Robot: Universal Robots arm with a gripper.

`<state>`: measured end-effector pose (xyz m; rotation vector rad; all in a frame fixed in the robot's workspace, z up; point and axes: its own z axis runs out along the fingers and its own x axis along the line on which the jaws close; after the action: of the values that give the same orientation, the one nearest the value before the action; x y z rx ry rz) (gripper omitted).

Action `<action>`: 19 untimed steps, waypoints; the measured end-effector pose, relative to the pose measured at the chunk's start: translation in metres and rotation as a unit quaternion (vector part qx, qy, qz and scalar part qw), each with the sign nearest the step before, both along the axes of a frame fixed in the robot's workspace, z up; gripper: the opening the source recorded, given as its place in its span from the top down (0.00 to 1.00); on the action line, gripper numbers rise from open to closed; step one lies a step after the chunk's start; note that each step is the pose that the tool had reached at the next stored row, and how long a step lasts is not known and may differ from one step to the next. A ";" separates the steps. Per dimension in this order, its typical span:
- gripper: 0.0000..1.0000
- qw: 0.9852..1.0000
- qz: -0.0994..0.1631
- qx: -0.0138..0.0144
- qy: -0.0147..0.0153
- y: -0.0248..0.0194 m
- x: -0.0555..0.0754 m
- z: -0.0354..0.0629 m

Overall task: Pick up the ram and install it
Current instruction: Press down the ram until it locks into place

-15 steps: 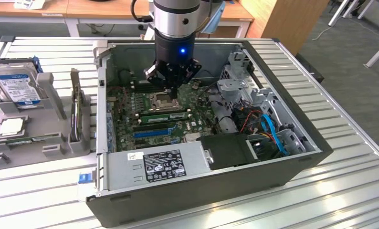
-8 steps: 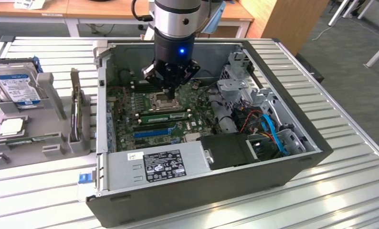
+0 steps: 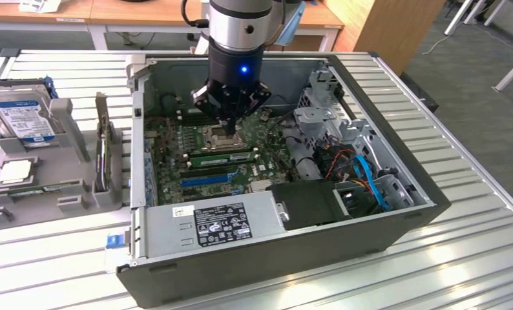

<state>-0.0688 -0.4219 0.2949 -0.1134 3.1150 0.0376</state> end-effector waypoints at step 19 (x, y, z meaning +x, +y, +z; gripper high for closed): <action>0.90 1.000 -0.006 0.002 0.000 0.0000 0.000 0.0000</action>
<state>-0.0689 -0.4219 0.2949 -0.0941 3.1154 0.0433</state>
